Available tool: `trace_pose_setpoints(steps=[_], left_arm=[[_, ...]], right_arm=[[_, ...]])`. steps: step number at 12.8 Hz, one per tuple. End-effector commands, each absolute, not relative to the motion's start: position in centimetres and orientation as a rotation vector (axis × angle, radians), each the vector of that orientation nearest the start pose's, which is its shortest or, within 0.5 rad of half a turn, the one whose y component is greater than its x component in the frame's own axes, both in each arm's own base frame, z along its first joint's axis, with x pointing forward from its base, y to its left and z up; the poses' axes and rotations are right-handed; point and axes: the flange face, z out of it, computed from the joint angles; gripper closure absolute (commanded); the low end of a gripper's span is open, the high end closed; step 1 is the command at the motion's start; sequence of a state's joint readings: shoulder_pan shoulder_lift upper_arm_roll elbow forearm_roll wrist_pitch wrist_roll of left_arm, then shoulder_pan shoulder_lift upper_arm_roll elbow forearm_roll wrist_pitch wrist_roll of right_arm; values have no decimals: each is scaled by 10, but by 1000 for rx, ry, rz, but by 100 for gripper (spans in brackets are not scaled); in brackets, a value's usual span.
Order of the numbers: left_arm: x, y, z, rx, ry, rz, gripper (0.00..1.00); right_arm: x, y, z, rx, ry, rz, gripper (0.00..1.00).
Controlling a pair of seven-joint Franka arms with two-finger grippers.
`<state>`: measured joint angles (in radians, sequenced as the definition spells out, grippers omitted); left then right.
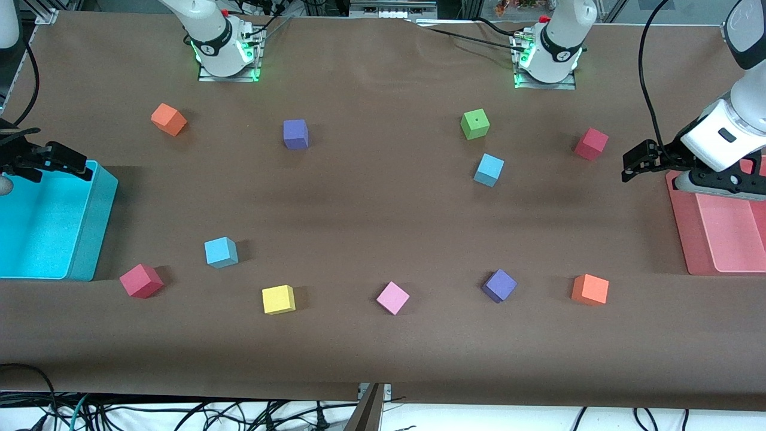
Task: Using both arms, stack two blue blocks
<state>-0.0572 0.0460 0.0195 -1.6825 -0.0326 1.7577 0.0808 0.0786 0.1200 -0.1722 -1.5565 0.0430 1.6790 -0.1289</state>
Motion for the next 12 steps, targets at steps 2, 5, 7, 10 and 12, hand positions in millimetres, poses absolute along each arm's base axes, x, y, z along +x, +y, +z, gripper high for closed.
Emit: trace_pose_setpoints(steps=[2, 5, 7, 10, 12], left_arm=[[583, -27, 566, -3175, 192, -45, 0], [583, -26, 566, -3175, 190, -45, 0], [582, -28, 566, -3175, 195, -36, 0], [582, -28, 564, -3175, 195, -26, 0], [582, -29, 564, -3175, 197, -26, 0]], right_arm=[[599, -47, 578, -3128, -35, -24, 0], [600, -47, 579, -3127, -30, -27, 0], [599, -47, 578, -3127, -30, -24, 0], [600, -47, 579, -3127, -33, -27, 0], [599, -47, 578, -3127, -33, -24, 0]])
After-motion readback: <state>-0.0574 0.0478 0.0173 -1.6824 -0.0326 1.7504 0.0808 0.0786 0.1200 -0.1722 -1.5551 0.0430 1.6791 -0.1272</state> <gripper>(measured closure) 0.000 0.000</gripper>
